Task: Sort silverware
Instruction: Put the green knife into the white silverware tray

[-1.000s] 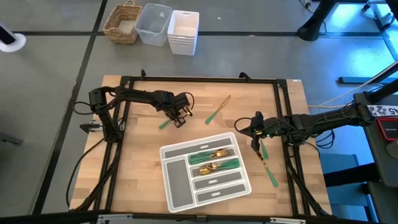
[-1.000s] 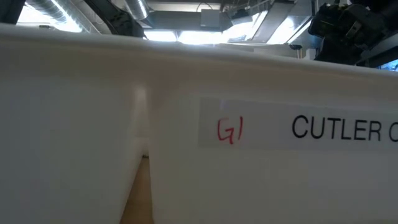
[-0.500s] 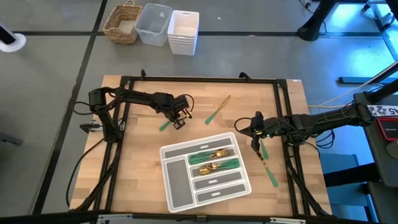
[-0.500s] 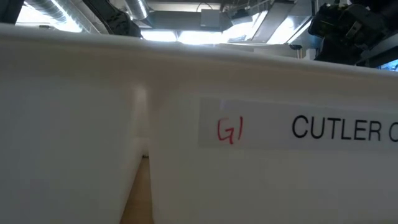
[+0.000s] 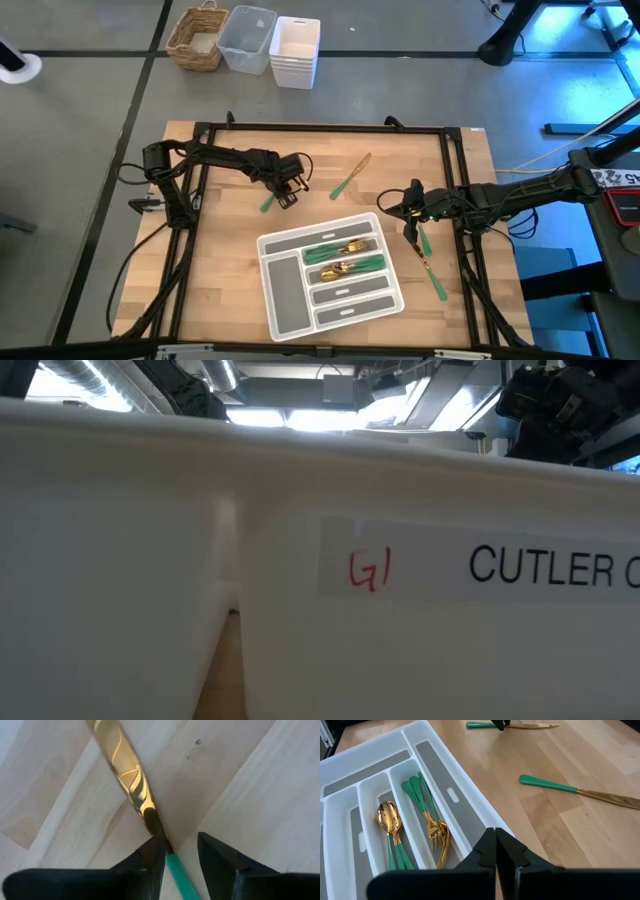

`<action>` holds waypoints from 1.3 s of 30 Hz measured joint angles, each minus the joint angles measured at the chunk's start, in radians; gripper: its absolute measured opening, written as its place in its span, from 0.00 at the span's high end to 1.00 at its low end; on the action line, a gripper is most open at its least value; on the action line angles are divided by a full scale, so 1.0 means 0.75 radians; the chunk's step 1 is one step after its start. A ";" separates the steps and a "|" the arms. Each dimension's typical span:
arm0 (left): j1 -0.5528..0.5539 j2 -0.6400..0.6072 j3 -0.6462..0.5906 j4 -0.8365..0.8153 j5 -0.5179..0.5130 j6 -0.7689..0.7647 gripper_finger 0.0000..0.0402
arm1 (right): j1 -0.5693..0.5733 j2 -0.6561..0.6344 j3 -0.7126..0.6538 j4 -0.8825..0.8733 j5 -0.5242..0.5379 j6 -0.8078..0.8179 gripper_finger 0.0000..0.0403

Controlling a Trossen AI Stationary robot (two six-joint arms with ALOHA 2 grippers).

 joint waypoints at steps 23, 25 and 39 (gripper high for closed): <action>0.004 -0.001 0.083 -0.174 -0.058 -0.290 0.75 | -0.001 -0.199 0.001 -0.142 -0.042 -0.217 1.00; 0.008 -0.001 0.083 -0.173 -0.060 -0.308 0.75 | 0.000 -0.200 -0.012 -0.126 -0.042 -0.226 1.00; 0.052 0.025 0.084 -0.170 0.029 -0.381 0.75 | -0.001 -0.370 -0.302 0.003 -0.068 -0.127 1.00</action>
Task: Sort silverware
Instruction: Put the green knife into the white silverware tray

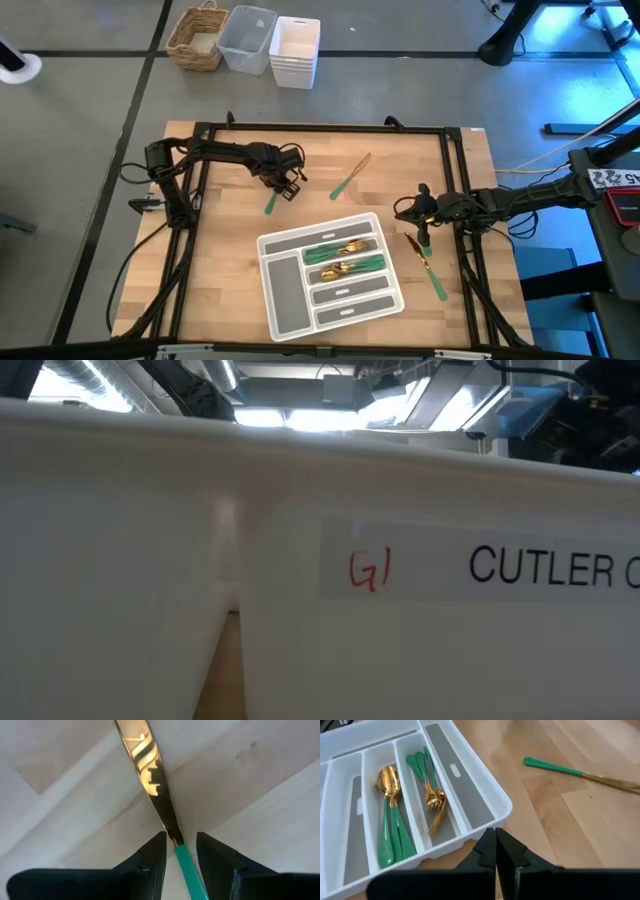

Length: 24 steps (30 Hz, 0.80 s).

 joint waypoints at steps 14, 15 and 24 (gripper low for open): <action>-0.003 0.089 0.009 -0.075 0.073 0.043 0.81 | 0.001 -0.026 -0.021 0.000 -0.001 0.030 1.00; -0.003 0.089 0.009 -0.088 0.075 0.058 0.84 | 0.001 -0.026 -0.021 0.000 -0.001 0.030 1.00; -0.004 0.087 0.004 -0.129 0.086 0.227 0.97 | 0.001 -0.026 -0.021 0.000 0.010 0.030 1.00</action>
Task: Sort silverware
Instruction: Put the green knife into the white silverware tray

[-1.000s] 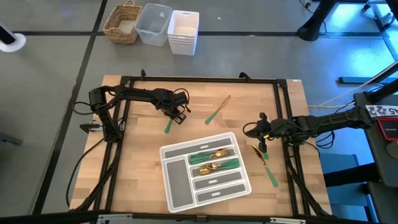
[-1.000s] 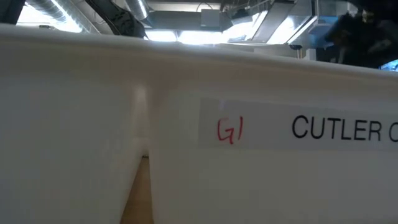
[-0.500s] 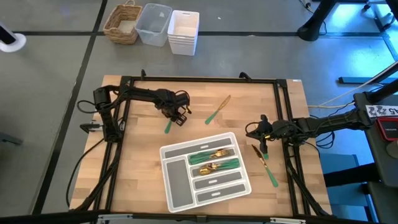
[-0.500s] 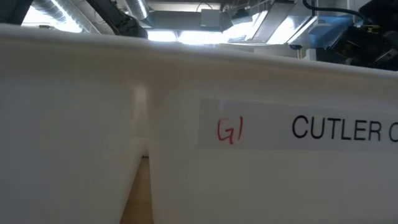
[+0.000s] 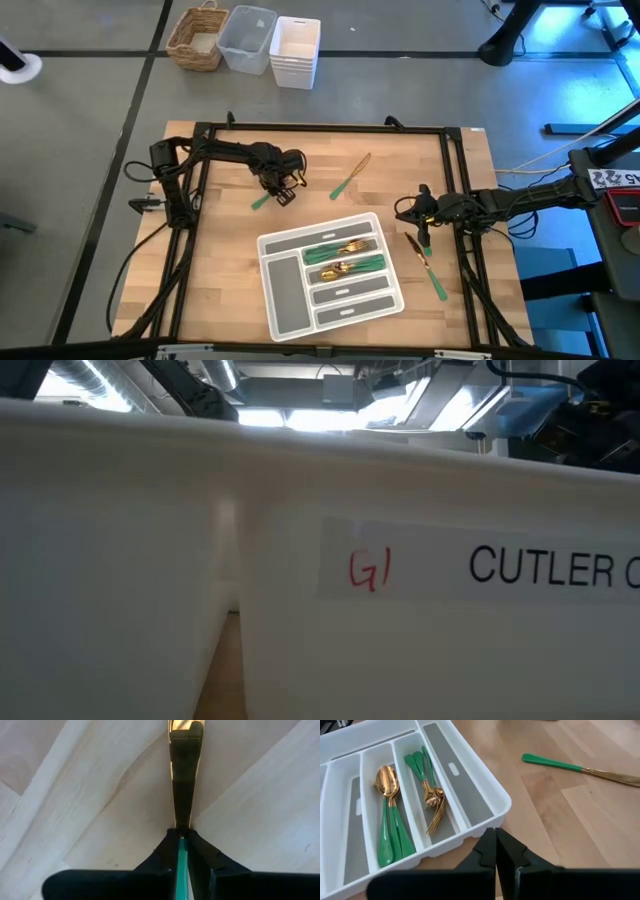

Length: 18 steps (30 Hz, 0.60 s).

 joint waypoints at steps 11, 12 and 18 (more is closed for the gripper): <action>0.002 -0.011 -0.007 0.070 0.059 0.105 0.95 | 0.000 0.052 0.000 0.225 0.291 -0.053 1.00; 0.002 -0.011 -0.007 0.072 0.061 0.108 0.95 | 0.000 0.069 0.000 0.277 0.305 -0.102 1.00; 0.002 -0.010 -0.007 0.089 0.072 0.108 0.93 | -0.001 0.232 0.000 0.646 0.355 -0.362 0.98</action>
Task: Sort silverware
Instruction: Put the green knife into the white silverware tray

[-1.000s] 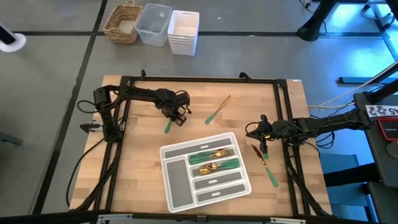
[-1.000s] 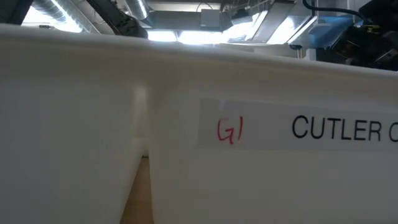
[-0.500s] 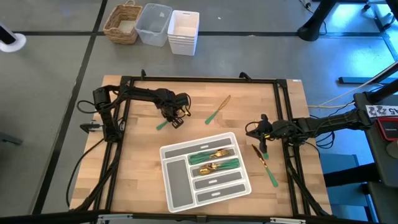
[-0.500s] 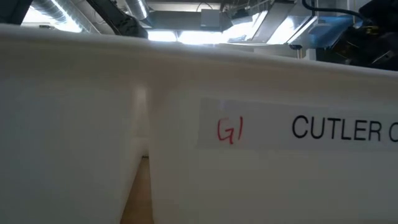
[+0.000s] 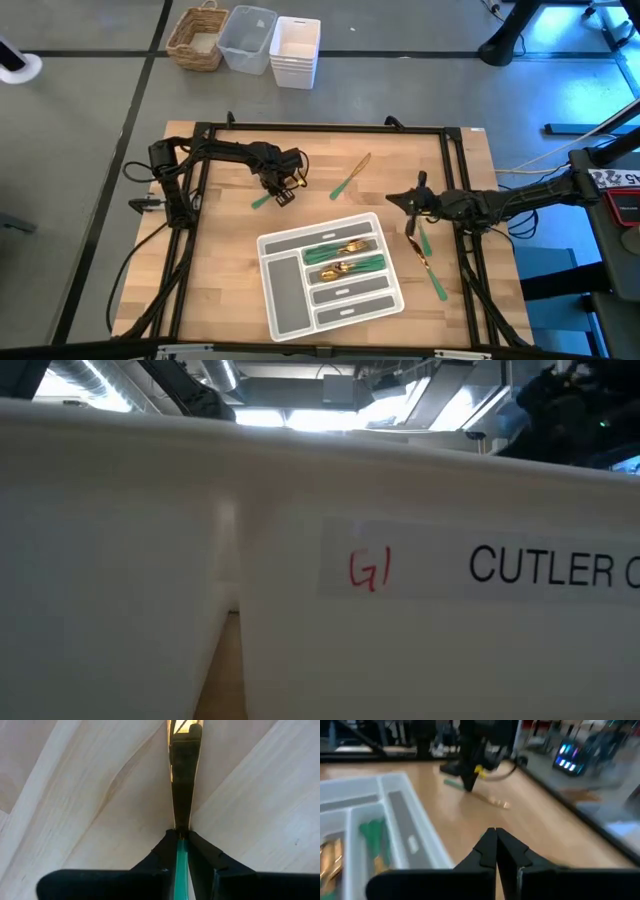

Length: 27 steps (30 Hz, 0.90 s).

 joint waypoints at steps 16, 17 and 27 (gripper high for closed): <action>-0.004 0.002 0.001 0.185 0.138 0.028 0.94 | -0.459 0.722 0.400 0.118 -0.373 -0.346 0.73; -0.005 0.002 0.001 0.200 0.142 0.033 0.94 | -0.479 0.781 0.442 0.094 -0.423 -0.383 0.73; -0.007 0.005 0.000 0.315 0.193 0.035 0.94 | -0.586 1.317 0.869 -0.136 -0.541 -0.679 0.75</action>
